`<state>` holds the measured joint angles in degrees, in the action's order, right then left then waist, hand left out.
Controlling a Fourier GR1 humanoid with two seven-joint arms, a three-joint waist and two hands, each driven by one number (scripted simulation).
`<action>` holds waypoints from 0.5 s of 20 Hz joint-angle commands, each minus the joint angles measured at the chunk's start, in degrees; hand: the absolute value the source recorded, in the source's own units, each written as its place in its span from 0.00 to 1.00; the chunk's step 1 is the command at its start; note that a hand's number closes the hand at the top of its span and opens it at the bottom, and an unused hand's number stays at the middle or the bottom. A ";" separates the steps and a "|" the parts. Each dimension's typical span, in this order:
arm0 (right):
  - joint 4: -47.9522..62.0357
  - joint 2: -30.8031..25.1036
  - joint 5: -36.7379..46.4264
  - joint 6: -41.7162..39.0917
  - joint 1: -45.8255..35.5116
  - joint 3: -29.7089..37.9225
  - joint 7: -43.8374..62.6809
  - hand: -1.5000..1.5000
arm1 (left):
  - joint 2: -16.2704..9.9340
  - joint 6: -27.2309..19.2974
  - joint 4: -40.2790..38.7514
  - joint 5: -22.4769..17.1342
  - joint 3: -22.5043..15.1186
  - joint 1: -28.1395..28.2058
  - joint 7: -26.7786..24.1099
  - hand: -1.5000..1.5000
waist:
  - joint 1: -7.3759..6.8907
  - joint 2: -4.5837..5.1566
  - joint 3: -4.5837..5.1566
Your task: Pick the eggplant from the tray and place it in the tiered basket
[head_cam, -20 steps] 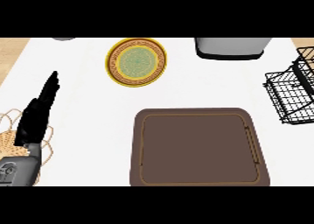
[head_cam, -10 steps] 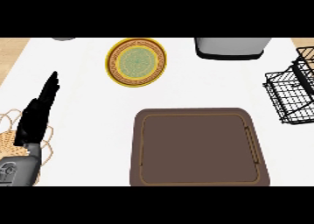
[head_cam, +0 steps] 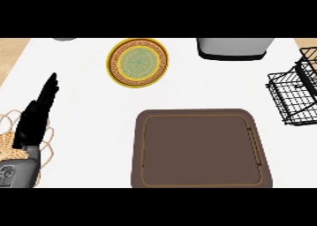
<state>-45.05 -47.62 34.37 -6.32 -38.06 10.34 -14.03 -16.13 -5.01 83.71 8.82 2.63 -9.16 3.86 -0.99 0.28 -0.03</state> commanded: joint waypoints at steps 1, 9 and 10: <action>9.99 1.28 0.14 -0.98 -2.25 0.89 -1.88 0.00 | -1.32 1.65 -0.14 -0.83 1.33 0.06 -0.37 0.50 | -0.52 0.18 -0.03; 16.27 0.89 -6.02 0.06 -5.63 8.54 -9.19 0.00 | 2.49 -0.86 -0.41 2.21 -1.17 0.55 -0.51 0.50 | 0.06 0.05 -0.04; 15.75 2.91 -6.41 3.16 -5.29 9.19 -8.29 0.00 | 1.28 -0.02 -2.09 1.00 0.78 -1.26 -0.37 0.50 | 0.27 0.02 -0.02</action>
<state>-31.50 -46.03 30.29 -5.65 -42.54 16.59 -20.37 -15.11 -4.78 83.24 9.64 2.71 -9.42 3.81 -0.94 0.30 -0.06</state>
